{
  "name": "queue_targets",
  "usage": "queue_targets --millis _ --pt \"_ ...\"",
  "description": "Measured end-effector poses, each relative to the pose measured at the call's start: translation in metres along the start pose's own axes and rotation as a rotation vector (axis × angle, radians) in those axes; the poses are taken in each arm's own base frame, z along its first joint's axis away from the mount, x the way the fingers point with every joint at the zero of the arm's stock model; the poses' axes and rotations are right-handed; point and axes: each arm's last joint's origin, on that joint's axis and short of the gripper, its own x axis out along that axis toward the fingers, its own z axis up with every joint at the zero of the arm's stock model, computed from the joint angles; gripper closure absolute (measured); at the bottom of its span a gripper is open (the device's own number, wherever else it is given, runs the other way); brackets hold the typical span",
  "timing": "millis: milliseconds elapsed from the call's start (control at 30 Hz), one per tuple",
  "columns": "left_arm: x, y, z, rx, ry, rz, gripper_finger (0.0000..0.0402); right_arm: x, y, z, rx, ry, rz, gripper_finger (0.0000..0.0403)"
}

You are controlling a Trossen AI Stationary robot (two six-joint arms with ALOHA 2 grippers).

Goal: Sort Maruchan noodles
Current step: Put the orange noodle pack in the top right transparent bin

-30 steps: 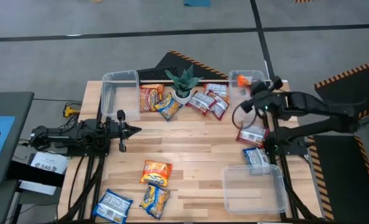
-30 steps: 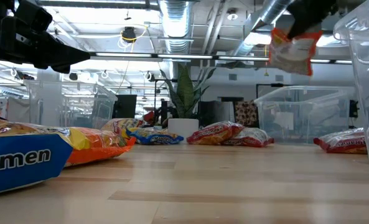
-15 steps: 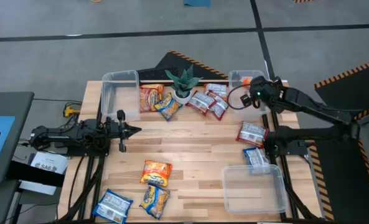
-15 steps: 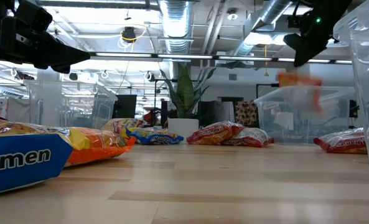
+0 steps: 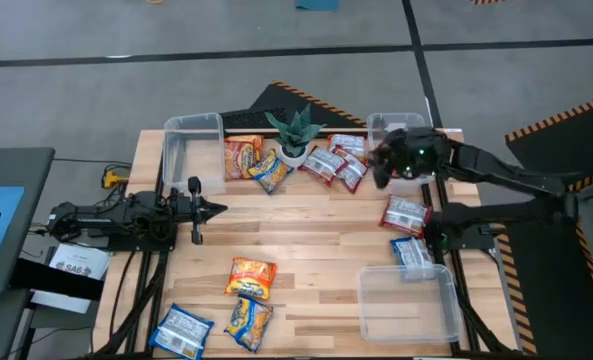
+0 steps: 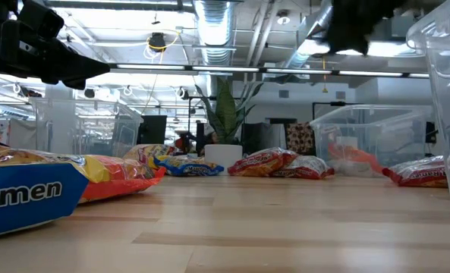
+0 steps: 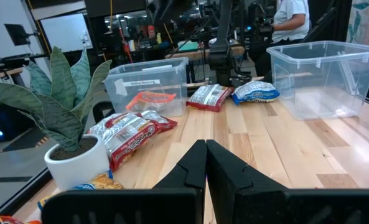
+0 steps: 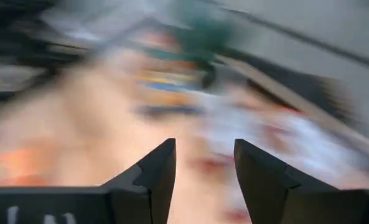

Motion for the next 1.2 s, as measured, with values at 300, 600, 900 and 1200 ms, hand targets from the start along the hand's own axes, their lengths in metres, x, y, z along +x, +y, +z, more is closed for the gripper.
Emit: queue_targets --millis 300,600,900,1200 --pt "0.0 0.0 0.0 0.0 0.0 0.0 0.0401 0.048 0.116 -0.03 -0.23 0.001 0.56 0.0212" --pt "0.0 0.0 0.0 0.0 0.0 0.0 0.0401 0.106 0.205 -0.089 -0.394 -0.028 0.753 0.0212" --pt "0.0 0.0 0.0 0.0 0.001 0.0 0.0401 0.165 0.262 -0.119 -0.529 -0.014 0.772 0.027" --pt "0.0 0.0 0.0 0.0 0.001 0.0 0.0401 0.228 0.271 -0.124 -0.512 -0.003 0.707 0.0391"
